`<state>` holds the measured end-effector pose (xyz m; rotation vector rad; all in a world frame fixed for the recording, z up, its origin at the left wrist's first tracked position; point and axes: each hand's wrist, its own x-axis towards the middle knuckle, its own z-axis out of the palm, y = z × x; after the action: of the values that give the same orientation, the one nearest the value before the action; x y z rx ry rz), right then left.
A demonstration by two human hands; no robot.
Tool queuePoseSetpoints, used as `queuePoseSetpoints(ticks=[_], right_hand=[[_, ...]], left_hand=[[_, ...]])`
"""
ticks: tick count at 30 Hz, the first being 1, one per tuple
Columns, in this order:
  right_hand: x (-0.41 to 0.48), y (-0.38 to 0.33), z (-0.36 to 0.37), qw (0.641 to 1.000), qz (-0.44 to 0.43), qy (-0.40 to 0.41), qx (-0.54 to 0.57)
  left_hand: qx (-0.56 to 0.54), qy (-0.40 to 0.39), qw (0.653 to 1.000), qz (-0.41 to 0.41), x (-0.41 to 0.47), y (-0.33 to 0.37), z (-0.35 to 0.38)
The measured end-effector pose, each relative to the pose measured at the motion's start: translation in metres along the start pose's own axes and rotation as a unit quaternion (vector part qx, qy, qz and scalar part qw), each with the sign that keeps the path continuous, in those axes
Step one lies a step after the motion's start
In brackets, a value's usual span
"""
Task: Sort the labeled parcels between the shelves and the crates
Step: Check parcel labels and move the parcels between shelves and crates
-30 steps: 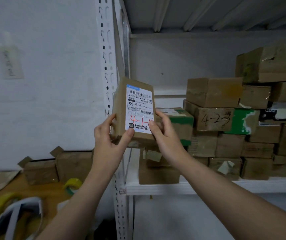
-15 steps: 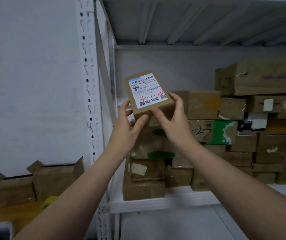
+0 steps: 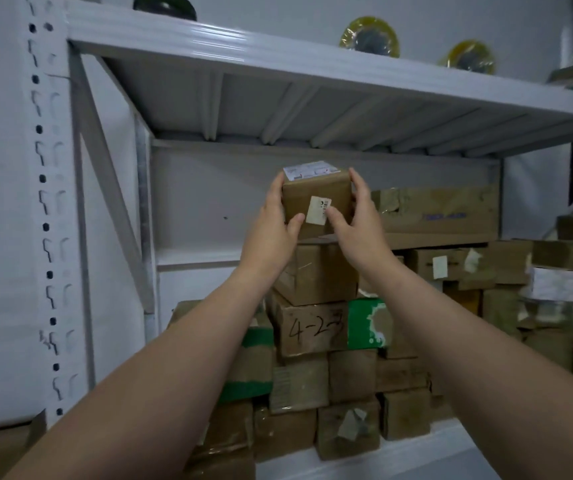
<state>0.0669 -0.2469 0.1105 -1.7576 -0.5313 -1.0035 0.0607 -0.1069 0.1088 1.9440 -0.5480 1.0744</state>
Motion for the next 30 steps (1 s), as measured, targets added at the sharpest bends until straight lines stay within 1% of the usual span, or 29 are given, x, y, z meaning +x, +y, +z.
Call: queuePoseSetpoints(ticks=[2,4,7,9,11,14,16,17,19,21,22,23,25,27,30], right_hand=[[0.002,0.01,0.001,0.998,0.044,-0.008,-0.044],[0.003,0.017,0.001,0.994,0.076,-0.021,-0.072],[-0.001,0.014,-0.001,0.993,0.079,-0.016,-0.09],[-0.009,0.007,-0.001,0.992,0.048,0.023,-0.113],[-0.024,-0.003,0.002,0.99,-0.004,0.047,-0.13],[-0.058,-0.016,0.015,0.985,-0.088,0.031,-0.142],[-0.085,-0.019,0.028,0.984,-0.12,-0.001,-0.131],[-0.098,-0.019,0.034,0.985,-0.121,-0.026,-0.122],[-0.12,-0.015,0.051,0.985,-0.097,-0.09,-0.109],[-0.136,-0.008,0.068,0.979,-0.057,-0.154,-0.118],[-0.141,-0.005,0.076,0.974,-0.037,-0.181,-0.132],[-0.145,-0.002,0.083,0.968,-0.018,-0.202,-0.146],[-0.15,0.004,0.092,0.961,0.017,-0.221,-0.167],[-0.154,0.009,0.098,0.96,0.045,-0.219,-0.17],[-0.16,0.016,0.1,0.966,0.071,-0.211,-0.132]], left_hand=[[0.044,-0.037,0.998,-0.025,0.0,-0.008,0.008],[0.059,-0.051,0.997,-0.024,0.0,-0.015,0.012],[0.079,-0.046,0.996,-0.02,0.0,-0.019,0.01],[0.108,-0.041,0.993,-0.017,-0.005,-0.021,0.002],[0.141,-0.028,0.99,-0.002,-0.017,-0.027,-0.012],[0.187,0.005,0.982,0.01,-0.049,-0.046,-0.048],[0.227,0.023,0.974,-0.014,-0.077,-0.064,-0.07],[0.247,0.026,0.968,-0.039,-0.091,-0.074,-0.079],[0.29,-0.001,0.95,-0.116,-0.113,-0.09,-0.089],[0.33,-0.066,0.923,-0.189,-0.127,-0.104,-0.09],[0.336,-0.096,0.914,-0.207,-0.131,-0.108,-0.089],[0.327,-0.115,0.914,-0.212,-0.133,-0.111,-0.087],[0.279,-0.107,0.931,-0.211,-0.139,-0.114,-0.084],[0.248,-0.072,0.945,-0.203,-0.147,-0.114,-0.083],[0.21,-0.021,0.962,-0.174,-0.165,-0.11,-0.082]])
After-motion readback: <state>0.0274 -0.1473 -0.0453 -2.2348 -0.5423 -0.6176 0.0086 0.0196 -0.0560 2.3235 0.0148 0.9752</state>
